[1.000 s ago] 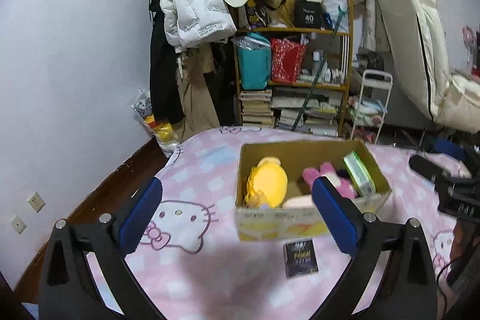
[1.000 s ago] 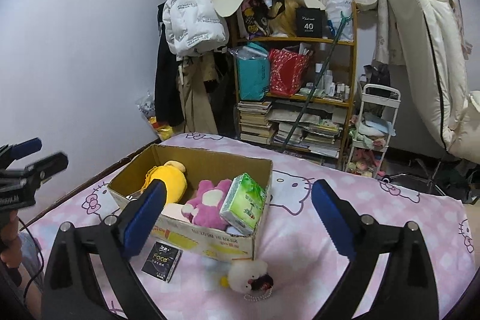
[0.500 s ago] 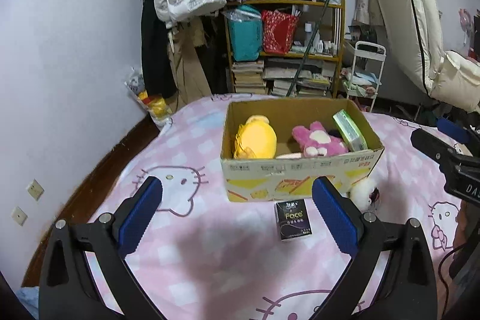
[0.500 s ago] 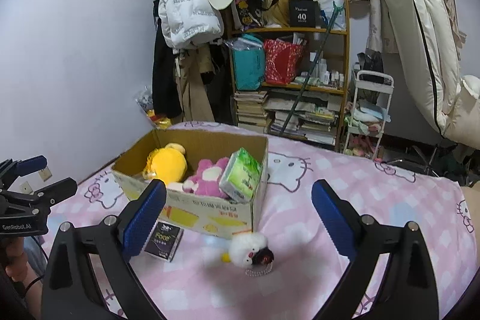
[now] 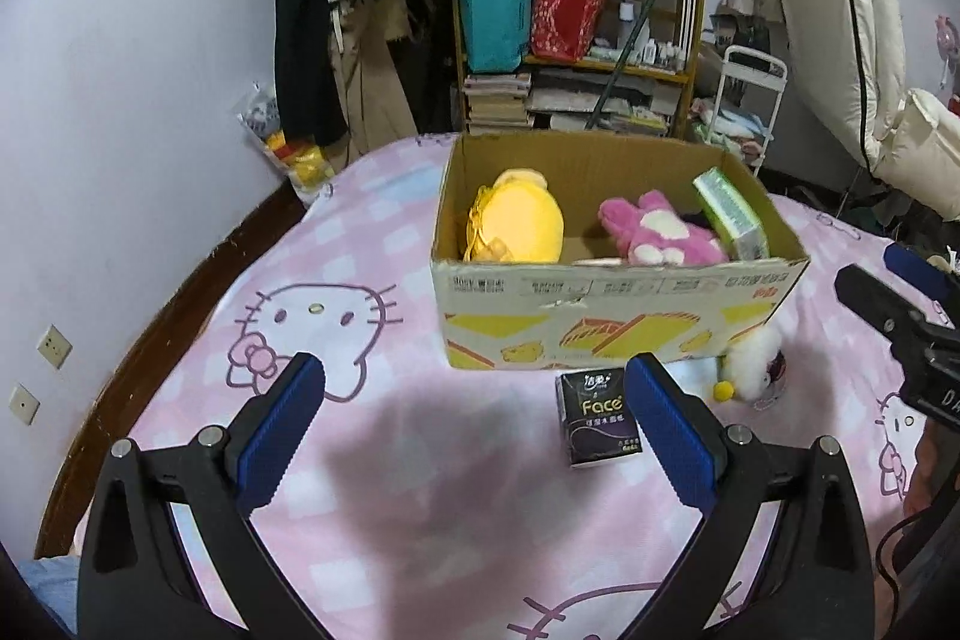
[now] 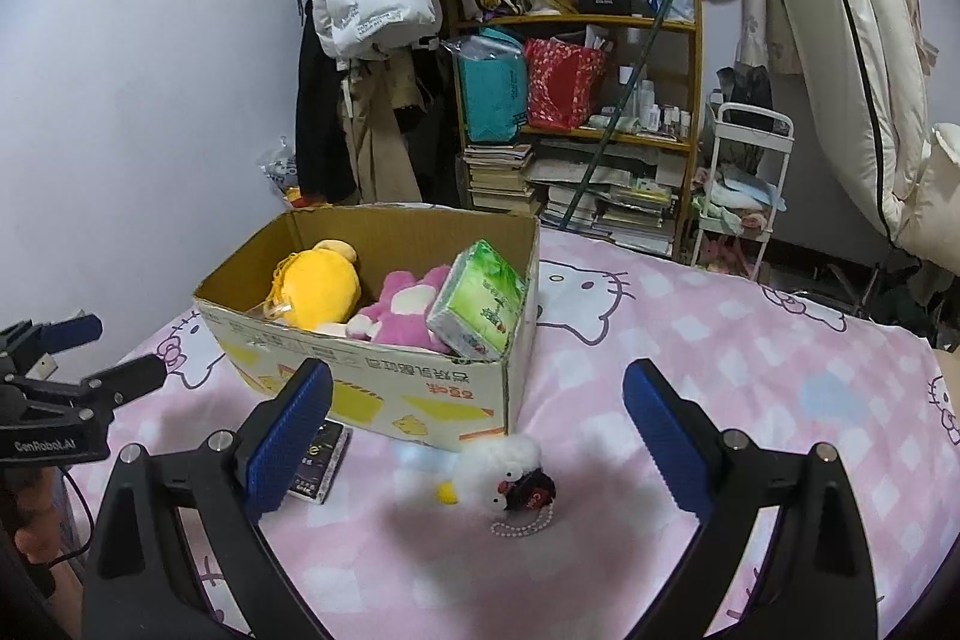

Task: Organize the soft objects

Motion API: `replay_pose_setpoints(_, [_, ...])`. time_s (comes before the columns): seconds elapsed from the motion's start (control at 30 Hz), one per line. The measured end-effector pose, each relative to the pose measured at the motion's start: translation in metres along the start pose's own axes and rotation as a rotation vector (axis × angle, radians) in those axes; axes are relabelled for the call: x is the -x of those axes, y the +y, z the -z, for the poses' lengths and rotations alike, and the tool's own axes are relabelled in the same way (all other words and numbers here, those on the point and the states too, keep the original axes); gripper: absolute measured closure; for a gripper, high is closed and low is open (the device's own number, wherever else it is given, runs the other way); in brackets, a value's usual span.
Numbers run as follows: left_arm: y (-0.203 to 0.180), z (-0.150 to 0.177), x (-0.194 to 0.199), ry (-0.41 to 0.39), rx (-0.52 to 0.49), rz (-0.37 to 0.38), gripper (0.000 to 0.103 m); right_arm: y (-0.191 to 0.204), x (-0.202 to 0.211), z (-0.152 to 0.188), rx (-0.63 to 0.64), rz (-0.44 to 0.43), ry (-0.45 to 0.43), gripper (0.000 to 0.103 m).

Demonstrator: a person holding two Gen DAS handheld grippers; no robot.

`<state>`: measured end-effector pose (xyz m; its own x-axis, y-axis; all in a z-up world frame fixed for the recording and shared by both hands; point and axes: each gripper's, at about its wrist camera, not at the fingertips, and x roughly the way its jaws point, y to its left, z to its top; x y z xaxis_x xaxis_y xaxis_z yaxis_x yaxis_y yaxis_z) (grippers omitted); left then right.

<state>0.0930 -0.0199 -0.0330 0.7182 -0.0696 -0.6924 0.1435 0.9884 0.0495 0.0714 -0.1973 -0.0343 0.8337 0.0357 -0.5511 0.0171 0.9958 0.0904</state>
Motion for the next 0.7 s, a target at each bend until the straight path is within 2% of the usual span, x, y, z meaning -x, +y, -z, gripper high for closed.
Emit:
replay_pose_setpoints(0.2, [-0.004,0.001,-0.018,0.025,0.023,0.042,0.004,-0.007,-0.018,0.006,-0.019,0.004,0.046,0.001])
replay_pose_setpoints(0.7, [-0.023,0.007,-0.069,0.118,-0.005,0.071,0.004,-0.023,-0.064,0.018,-0.079,0.008,0.163,0.001])
